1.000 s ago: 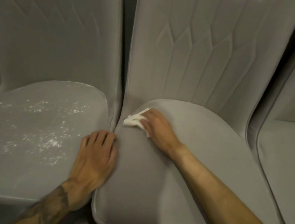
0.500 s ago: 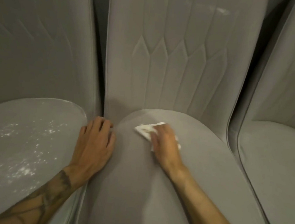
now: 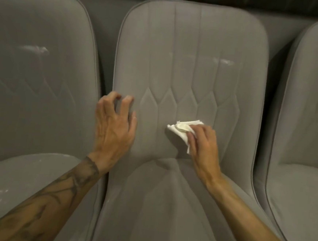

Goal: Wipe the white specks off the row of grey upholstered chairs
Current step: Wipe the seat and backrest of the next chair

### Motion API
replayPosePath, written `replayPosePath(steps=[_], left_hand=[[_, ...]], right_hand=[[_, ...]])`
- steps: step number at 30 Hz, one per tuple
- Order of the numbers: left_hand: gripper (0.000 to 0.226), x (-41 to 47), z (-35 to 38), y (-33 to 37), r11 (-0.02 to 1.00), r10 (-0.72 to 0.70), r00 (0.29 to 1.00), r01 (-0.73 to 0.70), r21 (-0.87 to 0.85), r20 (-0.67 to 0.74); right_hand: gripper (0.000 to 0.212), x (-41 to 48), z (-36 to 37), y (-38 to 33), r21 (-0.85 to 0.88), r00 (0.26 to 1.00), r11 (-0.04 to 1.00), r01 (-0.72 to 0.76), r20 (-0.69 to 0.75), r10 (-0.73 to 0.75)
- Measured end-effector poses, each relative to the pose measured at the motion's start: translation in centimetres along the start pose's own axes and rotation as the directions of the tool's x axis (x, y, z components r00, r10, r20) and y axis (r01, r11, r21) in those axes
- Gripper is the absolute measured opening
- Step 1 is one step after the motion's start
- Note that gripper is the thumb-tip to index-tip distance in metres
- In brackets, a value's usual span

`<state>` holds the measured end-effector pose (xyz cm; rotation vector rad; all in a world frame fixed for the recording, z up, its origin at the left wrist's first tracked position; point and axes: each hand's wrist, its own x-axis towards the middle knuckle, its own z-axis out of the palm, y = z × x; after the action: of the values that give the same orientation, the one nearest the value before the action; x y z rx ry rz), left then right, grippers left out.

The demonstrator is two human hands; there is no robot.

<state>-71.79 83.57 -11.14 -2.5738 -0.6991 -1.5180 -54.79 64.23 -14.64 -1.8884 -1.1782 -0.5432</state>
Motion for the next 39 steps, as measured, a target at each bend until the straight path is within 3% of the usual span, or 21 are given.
replayPosePath(steps=[5,11,16,23,28,32,35,39], left_hand=[[0.050,6.1,1.1,-0.1,0.998,0.002,0.995,-0.008,-0.058,-0.099],[0.047,10.0,1.7,-0.3,0.999,0.001,0.983,-0.010,-0.047,-0.184],[0.048,9.9,2.1,-0.8,0.998,0.019,0.978,-0.032,-0.056,-0.209],[0.051,9.8,2.5,-0.8,0.998,0.010,0.976,-0.024,-0.061,-0.217],[0.050,9.7,2.5,-1.0,0.993,0.003,0.979,-0.028,-0.117,-0.204],[0.051,9.6,2.4,-0.9,0.992,-0.005,0.979,-0.021,-0.126,-0.204],[0.052,9.6,2.5,-0.9,0.994,-0.013,0.979,-0.009,-0.109,-0.204],[0.052,9.7,2.8,-1.1,0.996,-0.009,0.975,-0.011,-0.089,-0.222]], right_hand=[[0.021,4.8,-3.3,2.4,-0.155,0.971,0.983,0.100,-0.200,-0.130],[0.026,10.9,-8.3,5.6,-0.390,0.899,0.917,0.080,-0.370,-0.236],[0.023,12.4,-8.7,6.9,-0.484,0.905,0.873,0.065,-0.340,-0.256],[0.030,22.1,-10.9,4.9,-0.414,0.896,0.910,0.024,-0.395,-0.203],[0.026,17.6,-9.9,5.9,-0.484,0.905,0.873,0.057,-0.345,-0.250],[0.028,21.2,-11.0,5.5,-0.534,0.918,0.844,0.053,-0.307,-0.252],[0.029,23.1,-11.0,5.0,-0.505,0.905,0.860,0.072,-0.330,-0.269],[0.027,18.9,-9.9,6.2,-0.512,0.900,0.857,0.062,-0.342,-0.269]])
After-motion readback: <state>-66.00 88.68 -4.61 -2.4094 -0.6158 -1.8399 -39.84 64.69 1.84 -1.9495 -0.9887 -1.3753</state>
